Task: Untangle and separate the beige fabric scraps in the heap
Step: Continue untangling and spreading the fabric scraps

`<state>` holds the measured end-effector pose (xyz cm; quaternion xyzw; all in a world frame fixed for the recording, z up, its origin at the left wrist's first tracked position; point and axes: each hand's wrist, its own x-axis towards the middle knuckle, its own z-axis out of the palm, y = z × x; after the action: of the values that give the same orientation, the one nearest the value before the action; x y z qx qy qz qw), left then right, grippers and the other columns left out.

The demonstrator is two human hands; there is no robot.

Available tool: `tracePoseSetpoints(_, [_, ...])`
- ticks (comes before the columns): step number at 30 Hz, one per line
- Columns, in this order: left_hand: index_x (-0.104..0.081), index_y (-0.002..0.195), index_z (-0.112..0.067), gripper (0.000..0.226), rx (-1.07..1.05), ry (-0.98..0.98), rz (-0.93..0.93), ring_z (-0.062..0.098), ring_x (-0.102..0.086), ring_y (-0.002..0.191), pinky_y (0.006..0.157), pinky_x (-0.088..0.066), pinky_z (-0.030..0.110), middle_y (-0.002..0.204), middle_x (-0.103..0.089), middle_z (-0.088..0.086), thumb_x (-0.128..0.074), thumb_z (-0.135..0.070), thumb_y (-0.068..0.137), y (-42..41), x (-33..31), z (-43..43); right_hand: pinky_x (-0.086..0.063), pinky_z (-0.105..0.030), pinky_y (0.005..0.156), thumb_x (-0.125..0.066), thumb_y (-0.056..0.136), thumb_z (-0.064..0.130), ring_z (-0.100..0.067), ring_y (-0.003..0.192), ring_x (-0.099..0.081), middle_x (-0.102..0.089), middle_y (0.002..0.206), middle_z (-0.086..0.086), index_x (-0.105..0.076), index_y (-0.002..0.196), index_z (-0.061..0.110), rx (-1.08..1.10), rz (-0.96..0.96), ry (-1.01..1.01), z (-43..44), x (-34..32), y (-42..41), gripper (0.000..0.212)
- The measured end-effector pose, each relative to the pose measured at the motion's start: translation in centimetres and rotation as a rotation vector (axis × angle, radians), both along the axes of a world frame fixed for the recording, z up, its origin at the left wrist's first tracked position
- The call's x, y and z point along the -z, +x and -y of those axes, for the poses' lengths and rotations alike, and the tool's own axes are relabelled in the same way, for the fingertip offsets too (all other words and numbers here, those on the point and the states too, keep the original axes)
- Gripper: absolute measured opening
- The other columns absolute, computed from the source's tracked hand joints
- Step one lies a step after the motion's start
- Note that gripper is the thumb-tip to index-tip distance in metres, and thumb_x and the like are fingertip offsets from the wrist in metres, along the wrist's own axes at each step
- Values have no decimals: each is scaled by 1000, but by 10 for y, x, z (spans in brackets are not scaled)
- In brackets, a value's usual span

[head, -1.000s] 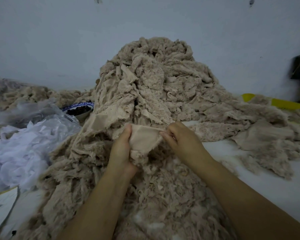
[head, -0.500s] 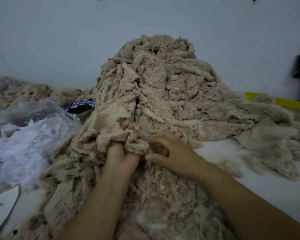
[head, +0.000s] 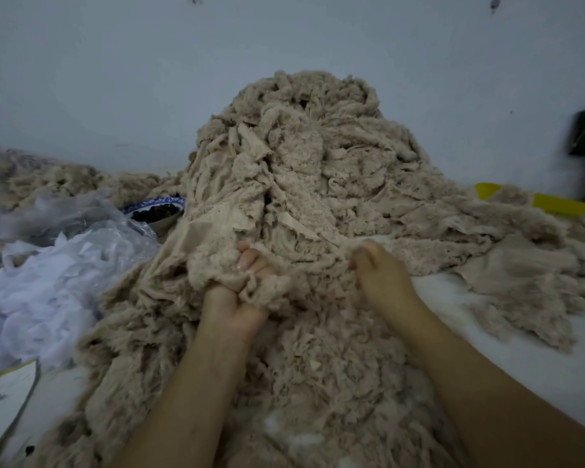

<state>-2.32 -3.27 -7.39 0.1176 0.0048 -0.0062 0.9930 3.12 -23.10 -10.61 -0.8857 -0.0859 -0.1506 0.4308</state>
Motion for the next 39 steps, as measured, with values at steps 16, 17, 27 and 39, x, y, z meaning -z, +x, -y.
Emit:
tracePoseSetpoints(16, [-65, 112, -8, 26, -98, 470, 9, 14, -68, 83, 74, -58, 23, 95, -70, 7, -57, -11, 87, -3, 2, 11, -42, -7, 72, -45, 89, 69, 12, 87, -60, -65, 93, 30, -62, 96, 50, -548, -90, 216, -29, -19, -41, 26])
tracePoseSetpoints(17, [-62, 119, -7, 28, -130, 725, -25, 14, -68, 84, 74, -59, 26, 95, -69, 6, -52, -7, 93, -4, 6, 16, -44, -10, 74, -50, 88, 70, 10, 88, -62, -68, 93, 28, -64, 99, 47, -617, -166, 277, -33, -17, -43, 28])
tracePoseSetpoints(27, [-63, 84, -9, 42, -40, 983, -91, 4, -67, 48, 43, -52, 17, 54, -70, 2, -35, -29, 107, -14, 6, 30, -41, -17, 44, -55, 99, 9, -5, 50, -53, -63, 71, 3, -59, 110, 13, -694, -566, 775, -20, -18, -33, 12])
tracePoseSetpoints(39, [-69, 106, -50, 19, -116, 1627, 146, -21, -54, 104, 80, -43, 2, 115, -65, -29, -51, -47, 100, -6, 34, 29, -46, -31, 82, -47, 103, 34, -25, 105, -58, -52, 132, -11, -54, 134, 15, 165, -92, -128, 25, 14, 15, 37])
